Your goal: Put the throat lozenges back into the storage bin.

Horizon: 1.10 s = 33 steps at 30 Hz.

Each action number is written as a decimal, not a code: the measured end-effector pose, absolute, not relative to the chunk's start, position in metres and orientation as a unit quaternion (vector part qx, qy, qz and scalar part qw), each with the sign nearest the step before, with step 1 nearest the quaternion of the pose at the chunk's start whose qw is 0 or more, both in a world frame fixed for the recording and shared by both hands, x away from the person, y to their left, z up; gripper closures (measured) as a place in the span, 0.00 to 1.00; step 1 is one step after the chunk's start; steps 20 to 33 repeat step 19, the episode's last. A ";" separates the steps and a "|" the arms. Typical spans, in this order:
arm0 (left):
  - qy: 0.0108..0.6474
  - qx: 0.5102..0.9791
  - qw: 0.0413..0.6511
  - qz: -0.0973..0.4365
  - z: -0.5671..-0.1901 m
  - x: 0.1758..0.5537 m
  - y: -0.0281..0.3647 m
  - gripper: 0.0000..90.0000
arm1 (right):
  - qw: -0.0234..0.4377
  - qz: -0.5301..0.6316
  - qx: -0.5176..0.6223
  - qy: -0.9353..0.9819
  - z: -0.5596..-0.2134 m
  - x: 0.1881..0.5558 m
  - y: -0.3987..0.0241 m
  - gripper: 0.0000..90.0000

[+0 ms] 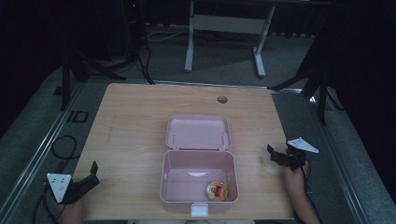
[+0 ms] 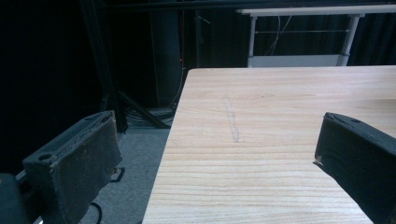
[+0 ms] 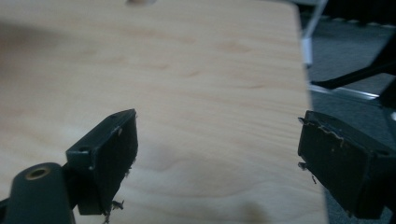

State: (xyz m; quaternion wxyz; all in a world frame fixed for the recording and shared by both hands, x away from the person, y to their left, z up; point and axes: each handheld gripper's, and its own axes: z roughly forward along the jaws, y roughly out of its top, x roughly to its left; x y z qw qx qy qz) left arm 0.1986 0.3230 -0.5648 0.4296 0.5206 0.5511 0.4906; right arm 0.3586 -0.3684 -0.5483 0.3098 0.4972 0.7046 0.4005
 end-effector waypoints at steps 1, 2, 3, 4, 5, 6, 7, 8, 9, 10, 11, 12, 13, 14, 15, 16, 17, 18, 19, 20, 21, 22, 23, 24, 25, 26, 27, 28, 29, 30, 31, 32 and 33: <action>0.551 0.521 0.429 0.490 -0.565 0.199 0.323 0.00 | 0.319 0.406 0.505 0.691 -0.548 0.357 -0.371 0.13; 0.551 0.521 0.430 0.490 -0.565 0.199 0.323 0.00 | 0.332 0.398 0.523 0.676 -0.547 0.358 -0.375 0.13; 0.551 0.521 0.430 0.490 -0.565 0.199 0.323 0.00 | 0.334 0.395 0.531 0.671 -0.548 0.358 -0.378 0.13; 0.551 0.520 0.430 0.490 -0.565 0.199 0.323 0.00 | 0.331 0.394 0.540 0.666 -0.549 0.359 -0.380 0.13; 0.551 0.520 0.430 0.490 -0.565 0.199 0.323 0.00 | 0.333 0.391 0.546 0.662 -0.549 0.359 -0.381 0.13; 0.551 0.520 0.430 0.490 -0.565 0.199 0.323 0.00 | 0.339 0.384 0.550 0.660 -0.550 0.359 -0.381 0.13; 0.551 0.520 0.431 0.490 -0.565 0.199 0.323 0.00 | 0.345 0.379 0.550 0.660 -0.550 0.359 -0.380 0.13; 0.551 0.520 0.430 0.490 -0.565 0.199 0.323 0.00 | 0.346 0.375 0.548 0.662 -0.550 0.359 -0.379 0.13; 0.551 0.521 0.430 0.490 -0.565 0.199 0.323 0.00 | 0.349 0.371 0.545 0.666 -0.551 0.359 -0.377 0.13; 0.551 0.521 0.430 0.490 -0.565 0.199 0.323 0.00 | 0.354 0.364 0.542 0.669 -0.551 0.359 -0.376 0.13; 0.551 0.521 0.430 0.490 -0.565 0.199 0.323 0.00 | 0.353 0.363 0.539 0.673 -0.551 0.359 -0.375 0.13; 0.551 0.520 0.431 0.490 -0.565 0.199 0.323 0.00 | 0.354 0.360 0.538 0.675 -0.552 0.359 -0.374 0.13; 0.551 0.521 0.431 0.490 -0.565 0.199 0.323 0.00 | 0.355 0.356 0.539 0.676 -0.552 0.360 -0.373 0.13; 0.550 0.520 0.431 0.491 -0.565 0.198 0.323 0.00 | 0.355 0.355 0.538 0.677 -0.553 0.360 -0.373 0.13; 0.550 0.520 0.431 0.491 -0.565 0.198 0.323 0.00 | 0.354 0.353 0.539 0.678 -0.553 0.361 -0.373 0.13; 0.550 0.520 0.431 0.491 -0.565 0.198 0.323 0.00 | 0.355 0.352 0.540 0.677 -0.553 0.361 -0.373 0.13; 0.550 0.520 0.431 0.491 -0.565 0.198 0.323 0.00 | 0.355 0.352 0.540 0.677 -0.553 0.361 -0.373 0.13; 0.550 0.520 0.431 0.490 -0.565 0.198 0.323 0.00 | 0.353 0.352 0.541 0.677 -0.553 0.361 -0.373 0.13; 0.551 0.520 0.431 0.490 -0.565 0.198 0.323 0.00 | 0.353 0.351 0.543 0.677 -0.553 0.361 -0.373 0.13; 0.551 0.520 0.431 0.490 -0.565 0.198 0.323 0.00 | 0.353 0.351 0.543 0.677 -0.553 0.361 -0.373 0.13; 0.551 0.520 0.431 0.490 -0.565 0.198 0.323 0.00 | 0.353 0.351 0.543 0.677 -0.553 0.361 -0.373 0.13; 0.551 0.520 0.431 0.490 -0.565 0.198 0.323 0.00 | 0.353 0.351 0.543 0.677 -0.553 0.361 -0.373 0.13; 0.551 0.520 0.431 0.490 -0.565 0.198 0.323 0.00 | 0.353 0.351 0.543 0.677 -0.553 0.361 -0.373 0.13; 0.551 0.520 0.431 0.490 -0.565 0.198 0.323 0.00 | 0.353 0.351 0.543 0.677 -0.553 0.361 -0.373 0.13; 0.551 0.520 0.431 0.490 -0.565 0.198 0.323 0.00 | 0.353 0.351 0.543 0.677 -0.553 0.361 -0.373 0.13; 0.551 0.520 0.431 0.490 -0.565 0.198 0.323 0.00 | 0.353 0.351 0.543 0.677 -0.553 0.361 -0.373 0.13; 0.551 0.520 0.431 0.490 -0.565 0.198 0.323 0.00 | 0.353 0.351 0.543 0.677 -0.553 0.361 -0.373 0.13; 0.551 0.520 0.431 0.490 -0.565 0.198 0.323 0.00 | 0.353 0.351 0.543 0.677 -0.553 0.361 -0.373 0.13; 0.551 0.520 0.431 0.490 -0.565 0.198 0.323 0.00 | 0.353 0.351 0.543 0.677 -0.553 0.361 -0.373 0.13; 0.551 0.520 0.431 0.490 -0.565 0.198 0.323 0.00 | 0.353 0.351 0.543 0.677 -0.553 0.361 -0.373 0.13; 0.551 0.520 0.431 0.490 -0.565 0.198 0.323 0.00 | 0.353 0.351 0.543 0.677 -0.553 0.361 -0.373 0.13; 0.551 0.520 0.431 0.490 -0.565 0.198 0.323 0.00 | 0.353 0.351 0.543 0.677 -0.553 0.361 -0.373 0.13; 0.551 0.520 0.431 0.490 -0.565 0.198 0.323 0.00 | 0.353 0.351 0.543 0.677 -0.553 0.361 -0.373 0.13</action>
